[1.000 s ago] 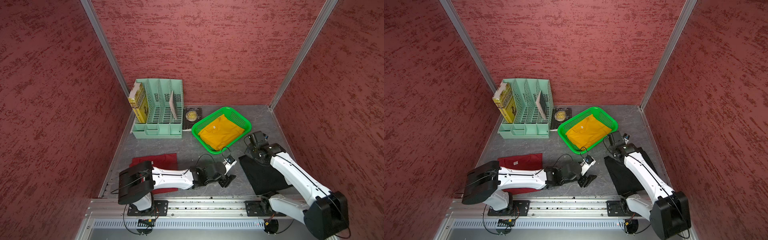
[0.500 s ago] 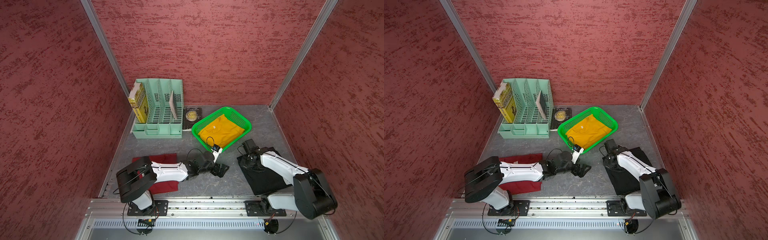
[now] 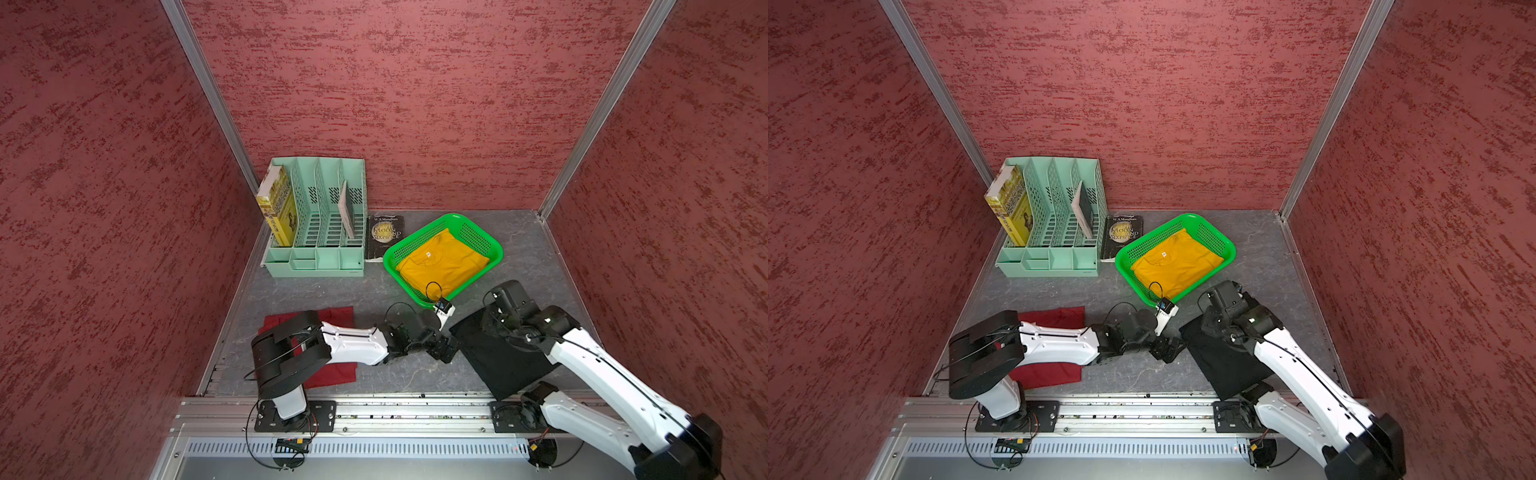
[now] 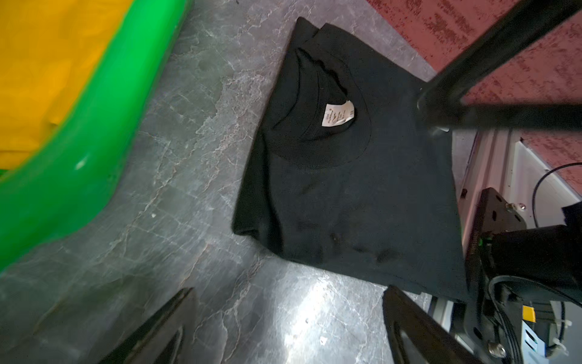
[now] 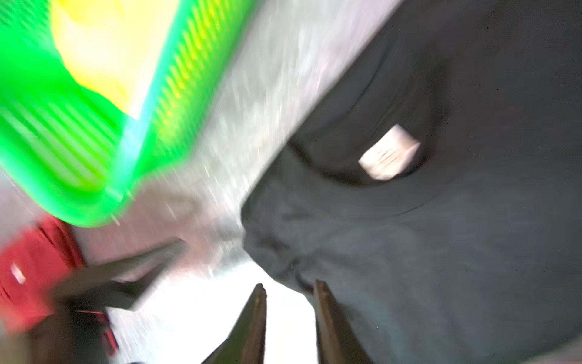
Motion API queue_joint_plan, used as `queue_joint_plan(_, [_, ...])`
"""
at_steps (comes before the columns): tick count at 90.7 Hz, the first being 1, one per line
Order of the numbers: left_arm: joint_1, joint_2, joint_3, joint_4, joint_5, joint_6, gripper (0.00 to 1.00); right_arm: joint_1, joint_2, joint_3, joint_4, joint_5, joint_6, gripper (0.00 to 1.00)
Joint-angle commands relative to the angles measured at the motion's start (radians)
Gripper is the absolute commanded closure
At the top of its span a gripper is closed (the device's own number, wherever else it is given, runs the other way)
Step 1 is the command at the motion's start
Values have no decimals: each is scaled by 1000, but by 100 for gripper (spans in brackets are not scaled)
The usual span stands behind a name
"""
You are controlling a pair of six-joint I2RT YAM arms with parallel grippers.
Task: Put the folded t-shirts into the basket
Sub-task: Pick up the T-shirt from the center of the board.
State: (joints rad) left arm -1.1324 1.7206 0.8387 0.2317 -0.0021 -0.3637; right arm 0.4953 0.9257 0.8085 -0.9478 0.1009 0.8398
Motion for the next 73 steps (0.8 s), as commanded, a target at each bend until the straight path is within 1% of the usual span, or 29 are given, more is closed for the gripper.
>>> queue_joint_plan(1, [10,48,84,-66,-5,3,8,-28,-29,71,-134,255,77,67])
queue_joint_plan(13, [39,121,151,-125,18,-36,12,-66,-21,107,-127,269,87,65])
queue_joint_plan(23, [50,166,204,-180,-18,-31,14,-89,0,121,-105,257,74,63])
queue_joint_plan(34, [48,210,248,-227,15,-31,17,-120,39,126,-94,242,61,63])
queue_joint_plan(40, [48,233,250,-207,28,-36,25,-145,63,125,-77,226,50,63])
queue_joint_plan(44, [49,248,259,-200,39,-39,26,-163,81,124,-66,214,43,63])
queue_joint_plan(48, [51,266,271,-202,42,-40,30,-179,99,118,-52,203,40,62])
queue_joint_plan(52, [52,285,287,-203,55,-36,39,-199,118,115,-37,186,33,62])
queue_joint_plan(56, [53,299,296,-199,76,-35,49,-220,139,116,-21,168,23,62])
queue_joint_plan(57, [54,302,297,-195,83,-35,53,-227,148,116,-18,163,21,62])
queue_joint_plan(59, [52,309,297,-184,99,-35,59,-239,162,119,-14,156,17,54])
queue_joint_plan(61, [50,310,295,-167,117,-34,66,-253,179,121,-10,149,12,50])
queue_joint_plan(63, [46,310,290,-150,138,-32,71,-269,193,122,-5,142,5,44])
queue_joint_plan(65, [42,310,285,-132,157,-28,79,-283,211,124,1,137,-4,40])
queue_joint_plan(68, [33,306,278,-105,178,-12,91,-303,233,124,15,129,-16,32])
queue_joint_plan(71, [23,298,272,-86,192,5,98,-325,260,128,23,108,-25,28])
queue_joint_plan(73, [14,291,266,-68,193,22,100,-340,277,132,26,96,-30,27])
